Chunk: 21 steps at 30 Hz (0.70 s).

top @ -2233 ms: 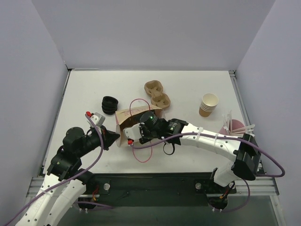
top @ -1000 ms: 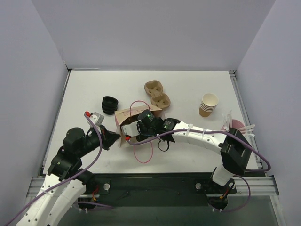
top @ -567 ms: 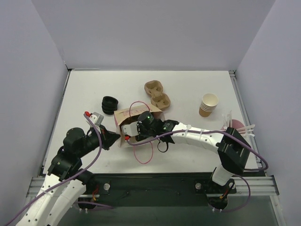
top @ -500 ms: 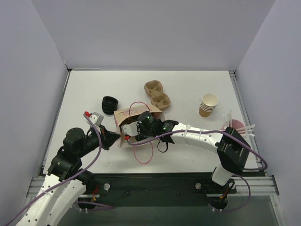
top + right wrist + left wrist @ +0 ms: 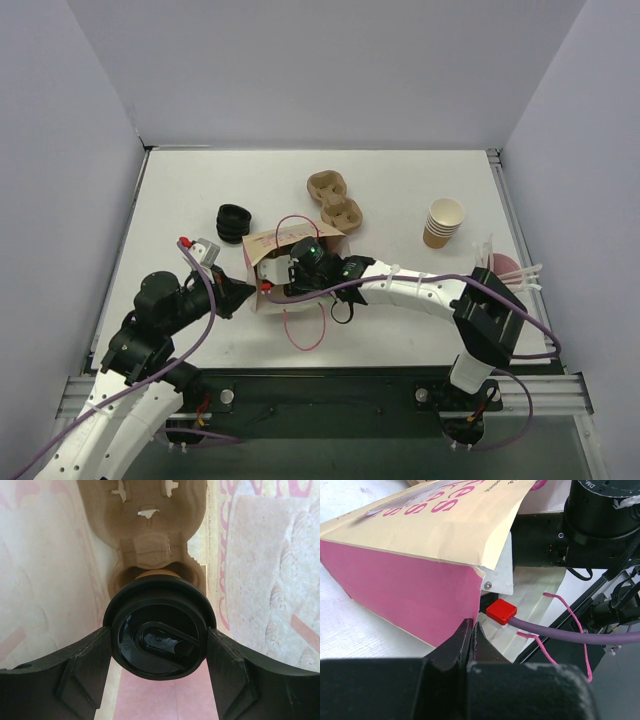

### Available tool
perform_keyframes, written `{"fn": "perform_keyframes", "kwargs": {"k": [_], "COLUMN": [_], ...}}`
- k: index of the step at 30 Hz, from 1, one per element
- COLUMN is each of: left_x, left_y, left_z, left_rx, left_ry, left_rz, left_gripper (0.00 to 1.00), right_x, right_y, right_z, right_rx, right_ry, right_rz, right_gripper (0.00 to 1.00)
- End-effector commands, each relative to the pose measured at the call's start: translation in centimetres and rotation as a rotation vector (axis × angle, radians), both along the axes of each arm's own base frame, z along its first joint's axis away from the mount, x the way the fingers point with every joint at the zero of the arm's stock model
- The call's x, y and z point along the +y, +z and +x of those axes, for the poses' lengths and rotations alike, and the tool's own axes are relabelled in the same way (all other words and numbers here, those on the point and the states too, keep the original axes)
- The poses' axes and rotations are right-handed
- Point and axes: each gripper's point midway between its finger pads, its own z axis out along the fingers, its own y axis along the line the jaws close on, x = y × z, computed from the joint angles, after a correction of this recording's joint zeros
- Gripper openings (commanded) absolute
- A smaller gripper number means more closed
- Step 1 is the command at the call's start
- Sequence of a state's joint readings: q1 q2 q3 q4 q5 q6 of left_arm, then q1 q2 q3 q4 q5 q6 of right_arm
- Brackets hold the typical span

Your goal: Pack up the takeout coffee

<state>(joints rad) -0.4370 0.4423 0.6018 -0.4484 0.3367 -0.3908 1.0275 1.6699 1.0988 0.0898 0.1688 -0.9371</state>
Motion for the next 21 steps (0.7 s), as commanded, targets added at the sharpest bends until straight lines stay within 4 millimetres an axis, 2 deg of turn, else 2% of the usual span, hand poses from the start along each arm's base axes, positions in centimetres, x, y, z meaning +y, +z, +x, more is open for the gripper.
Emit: {"fn": "perform_keyframes", "kwargs": {"k": [1, 16, 17, 18, 21], "left_x": [-0.2, -0.4, -0.5, -0.5, -0.5], "left_y": [1.1, 0.8, 0.8, 0.9, 0.9], "left_z": [0.1, 0.0, 0.0, 0.0, 0.0], "left_rx": [-0.026, -0.008, -0.009, -0.011, -0.009], "left_ry": [0.000, -0.020, -0.021, -0.023, -0.024], "left_rz": [-0.030, -0.025, -0.026, -0.027, -0.026], "left_gripper": [0.00, 0.00, 0.00, 0.00, 0.00], "right_x": [0.0, 0.0, 0.0, 0.1, -0.1], "right_y": [-1.2, -2.5, -2.4, -2.4, -2.1], "right_z": [0.2, 1.4, 1.5, 1.5, 1.8], "right_rx": [0.043, 0.039, 0.037, 0.031, 0.025], "right_ry": [-0.061, -0.123, -0.125, -0.126, -0.139], "right_rz": [0.033, 0.069, 0.080, 0.085, 0.097], "right_gripper": [0.39, 0.42, 0.44, 0.50, 0.60]}}
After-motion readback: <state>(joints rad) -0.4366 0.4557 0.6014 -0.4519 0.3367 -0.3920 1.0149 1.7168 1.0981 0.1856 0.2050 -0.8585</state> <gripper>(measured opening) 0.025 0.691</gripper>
